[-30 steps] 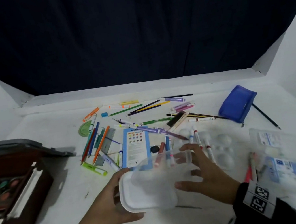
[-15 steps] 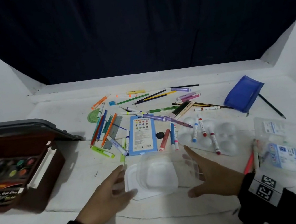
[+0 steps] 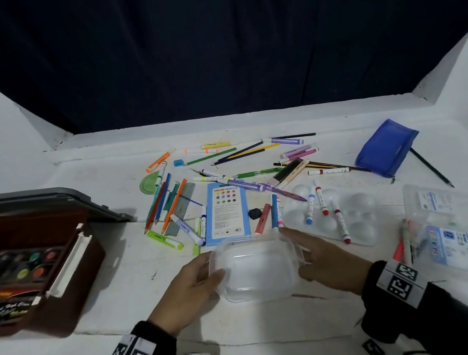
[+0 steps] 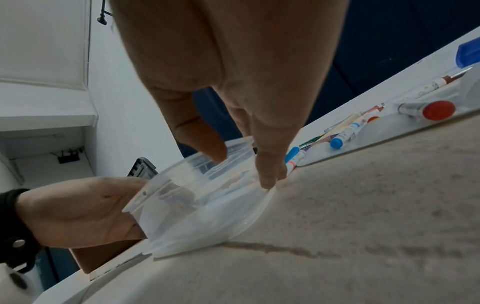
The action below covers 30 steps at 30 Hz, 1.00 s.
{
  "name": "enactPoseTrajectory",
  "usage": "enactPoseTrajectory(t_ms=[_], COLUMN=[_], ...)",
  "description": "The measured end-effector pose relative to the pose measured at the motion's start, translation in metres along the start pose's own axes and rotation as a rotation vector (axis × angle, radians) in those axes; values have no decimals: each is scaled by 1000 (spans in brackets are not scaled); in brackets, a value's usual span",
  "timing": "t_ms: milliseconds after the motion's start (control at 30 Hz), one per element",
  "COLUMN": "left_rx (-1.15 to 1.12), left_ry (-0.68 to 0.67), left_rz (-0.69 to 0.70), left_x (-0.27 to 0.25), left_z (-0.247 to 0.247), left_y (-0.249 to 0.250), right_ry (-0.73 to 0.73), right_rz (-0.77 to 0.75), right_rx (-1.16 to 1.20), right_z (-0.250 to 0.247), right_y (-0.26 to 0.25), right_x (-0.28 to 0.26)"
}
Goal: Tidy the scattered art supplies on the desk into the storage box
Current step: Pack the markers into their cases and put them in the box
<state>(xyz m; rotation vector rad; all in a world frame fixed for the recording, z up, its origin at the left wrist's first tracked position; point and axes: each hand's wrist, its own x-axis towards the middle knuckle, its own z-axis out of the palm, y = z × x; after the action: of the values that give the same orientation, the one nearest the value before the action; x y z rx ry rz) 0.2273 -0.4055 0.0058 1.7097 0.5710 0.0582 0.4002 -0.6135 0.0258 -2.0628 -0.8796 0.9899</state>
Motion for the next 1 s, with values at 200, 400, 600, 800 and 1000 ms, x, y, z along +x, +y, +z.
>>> enactPoseTrajectory(t_ms=[200, 400, 600, 800, 1000], left_rx=[59, 196, 262, 760, 985], left_ry=[-55, -45, 26, 190, 147], left_rz=[22, 56, 109, 257, 225], left_x=[1, 2, 16, 62, 100], left_z=[-6, -11, -33, -85, -96], left_y=[-1, 3, 10, 7, 2], right_ry=[19, 28, 185, 261, 106], right_rz=[29, 6, -105, -181, -107], right_rx=[-41, -175, -289, -606, -1020], right_z=[-3, -9, -30, -47, -53], right_y=[-4, -10, -15, -14, -15], right_x=[1, 5, 24, 69, 104])
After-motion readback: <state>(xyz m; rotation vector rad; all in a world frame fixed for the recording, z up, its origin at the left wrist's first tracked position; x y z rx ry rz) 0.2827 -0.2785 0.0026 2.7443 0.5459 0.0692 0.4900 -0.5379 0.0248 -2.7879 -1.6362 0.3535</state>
